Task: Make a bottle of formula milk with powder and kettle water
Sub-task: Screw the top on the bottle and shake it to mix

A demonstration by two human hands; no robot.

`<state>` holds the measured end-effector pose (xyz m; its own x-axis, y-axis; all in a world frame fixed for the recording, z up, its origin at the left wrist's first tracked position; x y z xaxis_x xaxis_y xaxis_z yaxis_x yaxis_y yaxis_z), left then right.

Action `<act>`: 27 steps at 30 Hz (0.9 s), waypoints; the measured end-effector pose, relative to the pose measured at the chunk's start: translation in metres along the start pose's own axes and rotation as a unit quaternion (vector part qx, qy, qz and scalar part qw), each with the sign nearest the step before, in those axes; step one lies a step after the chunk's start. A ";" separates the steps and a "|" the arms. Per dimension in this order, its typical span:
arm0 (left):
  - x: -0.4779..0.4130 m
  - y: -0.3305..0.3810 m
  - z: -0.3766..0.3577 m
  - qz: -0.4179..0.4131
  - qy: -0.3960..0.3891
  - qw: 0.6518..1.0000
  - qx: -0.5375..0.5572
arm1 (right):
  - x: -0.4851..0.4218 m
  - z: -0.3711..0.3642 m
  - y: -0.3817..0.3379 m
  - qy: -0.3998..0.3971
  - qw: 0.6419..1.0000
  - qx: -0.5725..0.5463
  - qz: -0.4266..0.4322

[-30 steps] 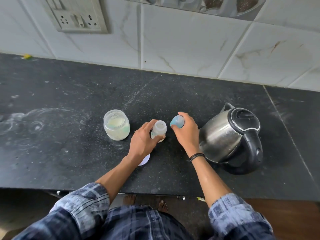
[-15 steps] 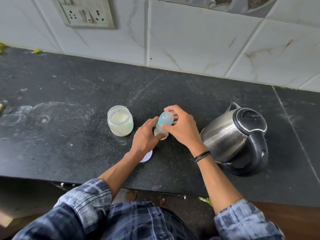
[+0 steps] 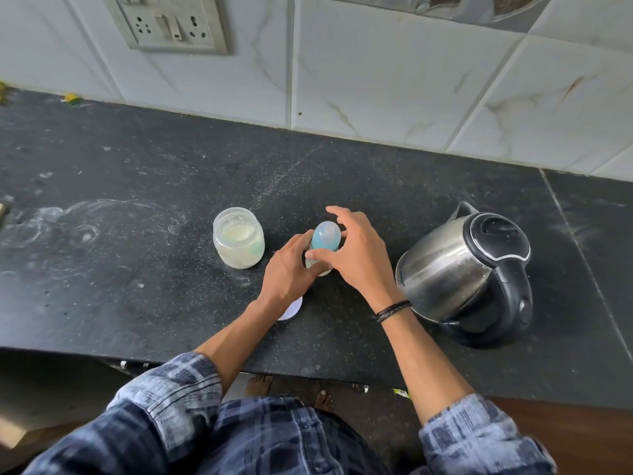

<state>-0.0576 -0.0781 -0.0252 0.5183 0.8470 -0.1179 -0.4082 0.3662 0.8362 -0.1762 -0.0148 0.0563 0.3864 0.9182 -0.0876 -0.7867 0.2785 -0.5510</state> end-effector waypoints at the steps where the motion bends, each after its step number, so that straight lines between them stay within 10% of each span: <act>1: 0.000 0.000 0.000 0.001 0.000 1.000 0.000 | 0.000 0.000 0.000 -0.006 1.000 -0.007 0.004; 27: 0.001 0.001 0.002 0.007 0.004 1.000 -0.004 | 0.009 0.001 -0.003 0.002 1.000 -0.026 0.013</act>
<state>-0.0560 -0.0774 -0.0240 0.5068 0.8550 -0.1106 -0.4213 0.3575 0.8335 -0.1709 -0.0072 0.0583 0.3681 0.9237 -0.1065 -0.7703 0.2388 -0.5912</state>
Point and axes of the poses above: each hand's wrist, its own x-axis away from the middle knuckle, its own z-axis out of the back of the hand, y = z × x, the point moved 9 cm from there along -x, towards the middle knuckle, and after that the axes turned 4 degrees about x, right-handed, at the moved point
